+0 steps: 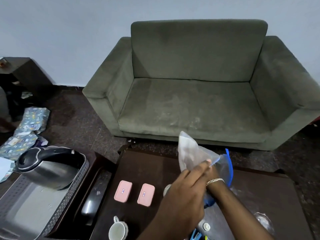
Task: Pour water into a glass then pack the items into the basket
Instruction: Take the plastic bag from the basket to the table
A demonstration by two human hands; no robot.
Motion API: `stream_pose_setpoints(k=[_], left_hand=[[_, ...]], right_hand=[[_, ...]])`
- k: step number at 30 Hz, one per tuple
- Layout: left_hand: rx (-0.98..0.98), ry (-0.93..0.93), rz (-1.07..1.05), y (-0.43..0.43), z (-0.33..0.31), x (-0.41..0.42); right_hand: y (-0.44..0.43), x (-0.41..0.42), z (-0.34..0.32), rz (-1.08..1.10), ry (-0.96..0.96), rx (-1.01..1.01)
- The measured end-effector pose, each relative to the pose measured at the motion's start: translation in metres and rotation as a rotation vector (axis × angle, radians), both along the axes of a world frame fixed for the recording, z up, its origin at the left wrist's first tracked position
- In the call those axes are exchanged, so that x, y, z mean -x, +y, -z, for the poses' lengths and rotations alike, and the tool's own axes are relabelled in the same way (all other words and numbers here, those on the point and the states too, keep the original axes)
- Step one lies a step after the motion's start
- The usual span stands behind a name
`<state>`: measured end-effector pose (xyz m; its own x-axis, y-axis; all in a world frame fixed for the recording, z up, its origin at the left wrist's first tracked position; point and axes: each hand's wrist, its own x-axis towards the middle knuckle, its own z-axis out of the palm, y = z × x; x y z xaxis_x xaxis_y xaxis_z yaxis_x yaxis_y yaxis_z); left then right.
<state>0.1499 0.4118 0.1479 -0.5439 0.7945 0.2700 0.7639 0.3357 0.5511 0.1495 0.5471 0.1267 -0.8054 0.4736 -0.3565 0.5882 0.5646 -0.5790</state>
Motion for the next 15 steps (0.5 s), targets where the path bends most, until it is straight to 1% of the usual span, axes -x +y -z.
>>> stream_pose_setpoints(k=[2,3,4,6,7,8,11,14,15], left_hand=[[0.006,-0.049,-0.100,0.000,0.002,0.009],[0.014,-0.081,-0.165,0.000,0.003,0.016],[0.030,-0.104,-0.236,-0.001,0.005,0.025],[0.072,-0.141,-0.362,-0.002,0.007,0.042],[0.097,-0.162,-0.409,-0.003,0.008,0.049],[0.122,-0.179,-0.442,-0.004,0.010,0.053],[0.130,-0.151,-0.484,-0.010,0.012,0.060],[0.141,-0.182,-0.514,-0.017,0.013,0.068],[0.140,-0.194,-0.523,-0.020,0.014,0.070]], right_hand=[[-0.001,0.016,-0.005,-0.090,-0.007,-0.129],[-0.003,0.020,-0.010,-0.163,0.068,-0.229],[-0.006,0.024,-0.015,-0.248,0.145,-0.286],[-0.013,0.024,-0.018,-0.364,0.290,-0.286],[-0.017,0.023,-0.019,-0.375,0.345,-0.298],[-0.020,0.022,-0.016,-0.385,0.361,-0.324],[-0.027,0.017,-0.009,-0.402,0.444,-0.364],[-0.030,0.016,-0.006,-0.277,0.581,-0.428],[-0.029,0.017,-0.005,-0.200,0.600,-0.392]])
